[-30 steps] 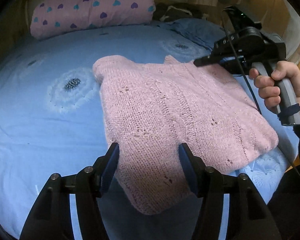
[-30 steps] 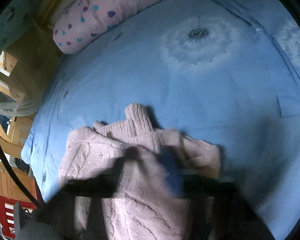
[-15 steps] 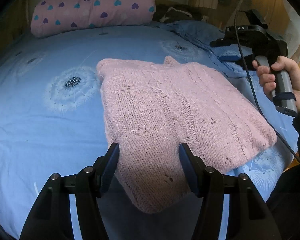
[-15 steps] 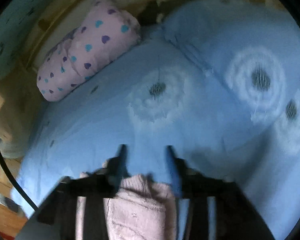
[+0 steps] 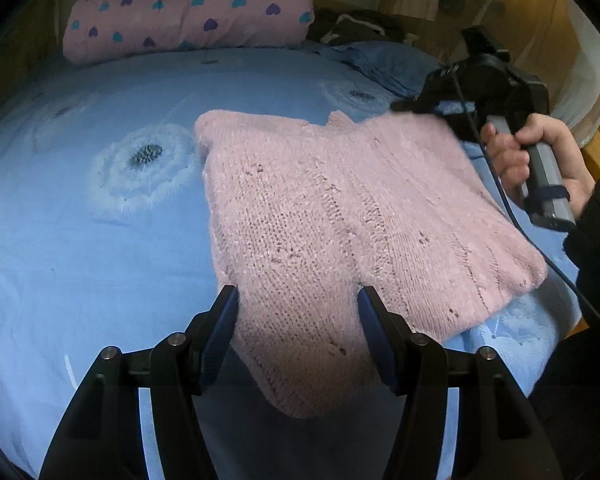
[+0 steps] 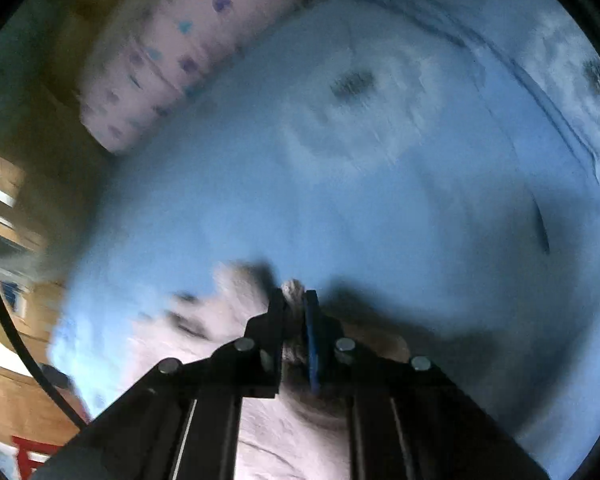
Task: Fold small clothes
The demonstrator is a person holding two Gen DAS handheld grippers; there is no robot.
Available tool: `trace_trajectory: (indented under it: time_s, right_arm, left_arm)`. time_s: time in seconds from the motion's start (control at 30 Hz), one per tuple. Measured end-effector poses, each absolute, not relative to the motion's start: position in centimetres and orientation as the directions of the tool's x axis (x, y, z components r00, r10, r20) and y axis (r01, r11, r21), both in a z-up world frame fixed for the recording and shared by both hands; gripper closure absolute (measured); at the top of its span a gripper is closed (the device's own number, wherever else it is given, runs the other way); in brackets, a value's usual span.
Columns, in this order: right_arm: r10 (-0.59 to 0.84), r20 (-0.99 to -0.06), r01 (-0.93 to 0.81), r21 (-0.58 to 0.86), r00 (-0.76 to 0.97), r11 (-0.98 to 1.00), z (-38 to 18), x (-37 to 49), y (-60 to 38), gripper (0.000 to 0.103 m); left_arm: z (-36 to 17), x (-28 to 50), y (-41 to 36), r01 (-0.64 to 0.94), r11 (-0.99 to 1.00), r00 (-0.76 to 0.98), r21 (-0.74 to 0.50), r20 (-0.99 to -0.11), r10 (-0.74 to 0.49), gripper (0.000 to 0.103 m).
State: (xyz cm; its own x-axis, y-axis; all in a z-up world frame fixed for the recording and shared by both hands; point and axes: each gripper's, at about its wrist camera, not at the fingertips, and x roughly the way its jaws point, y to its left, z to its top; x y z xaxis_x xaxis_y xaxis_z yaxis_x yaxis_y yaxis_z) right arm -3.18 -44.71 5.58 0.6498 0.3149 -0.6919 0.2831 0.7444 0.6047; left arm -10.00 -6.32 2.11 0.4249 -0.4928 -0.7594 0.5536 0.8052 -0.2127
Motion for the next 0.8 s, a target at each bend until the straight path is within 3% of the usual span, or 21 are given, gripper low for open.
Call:
trace_trajectory:
  time_s: [0.1,0.23,0.27,0.3,0.33,0.37,0.4,0.5,0.53,0.57,0.63,0.7,0.8]
  right_arm:
    - [0.292,-0.680,0.276,0.596,0.672,0.754,6.5,-2.8,-44.7,0.094]
    - [0.192,-0.761,0.313,0.464,0.620,0.829,6.3,-2.1,-43.5,0.092]
    - [0.145,-0.786,0.345,0.419,0.602,0.840,6.0,-1.9,-43.3,0.089]
    - [0.093,-0.809,0.383,0.372,0.581,0.845,5.9,-2.1,-43.5,0.080]
    - [0.075,-0.819,0.401,0.356,0.569,0.844,5.8,-2.3,-43.7,0.072]
    - [0.069,-0.824,0.412,0.351,0.562,0.841,5.9,-2.7,-43.8,0.057]
    - [0.072,-0.826,0.418,0.355,0.559,0.836,6.0,-3.2,-44.1,0.053]
    - [0.065,-0.824,0.399,0.340,0.563,0.852,7.0,-4.9,-43.8,0.053]
    - [0.063,-0.821,0.379,0.328,0.567,0.865,7.4,-5.3,-43.2,0.052]
    - [0.059,-0.819,0.356,0.311,0.570,0.881,7.8,-5.9,-42.5,0.050]
    - [0.050,-0.814,0.310,0.276,0.578,0.910,8.7,-7.6,-40.7,0.049]
    - [0.048,-0.812,0.273,0.251,0.582,0.929,9.4,-9.4,-38.9,0.049]
    - [0.074,-0.822,0.225,0.239,0.564,0.945,9.2,-12.0,-37.1,0.043]
  left_arm:
    - [2.0,-9.6,-5.6,0.536,0.802,0.397,-0.263,-0.760,-0.514,0.062]
    - [0.8,-8.9,-4.6,0.484,0.789,0.311,-0.378,-0.769,-0.559,0.059]
    - [0.7,-8.8,-4.1,0.463,0.783,0.304,-0.416,-0.755,-0.581,0.059]
    - [0.9,-8.9,-3.9,0.458,0.778,0.305,-0.430,-0.746,-0.592,0.059]
    - [1.2,-8.9,-3.7,0.458,0.776,0.311,-0.433,-0.740,-0.596,0.061]
    - [2.1,-9.1,-3.4,0.463,0.776,0.338,-0.427,-0.724,-0.601,0.064]
    - [3.1,-9.2,-3.1,0.472,0.778,0.380,-0.414,-0.701,-0.604,0.065]
    - [6.8,-8.2,-3.5,0.515,0.783,0.489,-0.350,-0.630,-0.603,0.075]
    - [7.4,-7.0,-4.4,0.510,0.794,0.476,-0.332,-0.659,-0.582,0.087]
    - [7.8,-5.7,-5.1,0.491,0.810,0.466,-0.320,-0.690,-0.555,0.091]
    - [8.4,-2.4,-7.1,0.502,0.795,0.411,-0.341,-0.715,-0.566,0.091]
    - [7.2,0.4,-10.3,0.537,0.809,0.383,-0.239,-0.785,-0.486,0.091]
    - [2.8,3.3,-13.1,0.457,0.885,0.475,0.087,-0.865,-0.160,0.089]
